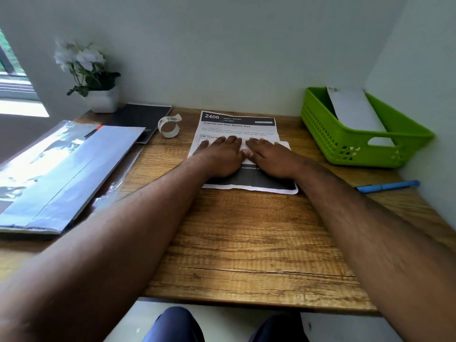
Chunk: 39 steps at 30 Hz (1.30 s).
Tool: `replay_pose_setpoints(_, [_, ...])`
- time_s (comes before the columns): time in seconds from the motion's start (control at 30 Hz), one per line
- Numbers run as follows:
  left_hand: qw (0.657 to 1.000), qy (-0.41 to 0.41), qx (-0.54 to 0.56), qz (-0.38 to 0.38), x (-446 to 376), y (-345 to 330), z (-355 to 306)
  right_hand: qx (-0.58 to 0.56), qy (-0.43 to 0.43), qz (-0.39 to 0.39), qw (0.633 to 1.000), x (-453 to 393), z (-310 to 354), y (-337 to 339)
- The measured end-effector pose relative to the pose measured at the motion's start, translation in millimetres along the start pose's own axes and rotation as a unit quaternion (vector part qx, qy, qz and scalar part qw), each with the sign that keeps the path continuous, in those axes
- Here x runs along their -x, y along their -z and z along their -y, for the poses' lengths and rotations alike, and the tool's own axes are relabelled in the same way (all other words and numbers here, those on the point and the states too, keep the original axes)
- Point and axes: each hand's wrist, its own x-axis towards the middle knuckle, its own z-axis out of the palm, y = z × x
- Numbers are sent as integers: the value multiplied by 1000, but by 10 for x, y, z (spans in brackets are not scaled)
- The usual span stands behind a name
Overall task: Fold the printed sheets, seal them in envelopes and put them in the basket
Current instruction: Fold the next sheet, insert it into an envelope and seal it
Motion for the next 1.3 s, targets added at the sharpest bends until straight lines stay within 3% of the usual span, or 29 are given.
replay_pose_setpoints(0.47, [995, 97, -27, 27, 58, 102, 381, -3, -122, -47, 991, 160, -260, 94])
replay_pose_setpoints(0.8, [995, 103, -9, 13, 104, 127, 376, -3, -144, 20, 989, 151, -327, 83])
replay_pose_setpoints(0.87, [996, 88, -1, -29, 134, 153, 399, -1, -142, 30, 989, 166, -335, 85])
replay_pose_setpoints(0.93, [985, 82, 41, -144, 183, 212, 444, 27, -127, 2, 992, 191, -317, 93])
replay_pose_setpoints(1.0, [951, 86, 66, -290, 218, 295, 512, 66, -89, -62, 992, 211, -232, 139])
replay_pose_setpoints(1.07, [917, 108, 79, -377, 225, 353, 611, 75, -39, -106, 991, 216, -99, 172])
replay_pose_setpoints(1.17, [904, 157, 114, -382, 193, 329, 781, 36, 30, -77, 996, 191, 62, 109])
replay_pose_setpoints(1.3, [900, 188, 130, -371, 161, 262, 865, 14, 58, -17, 998, 157, 104, 6])
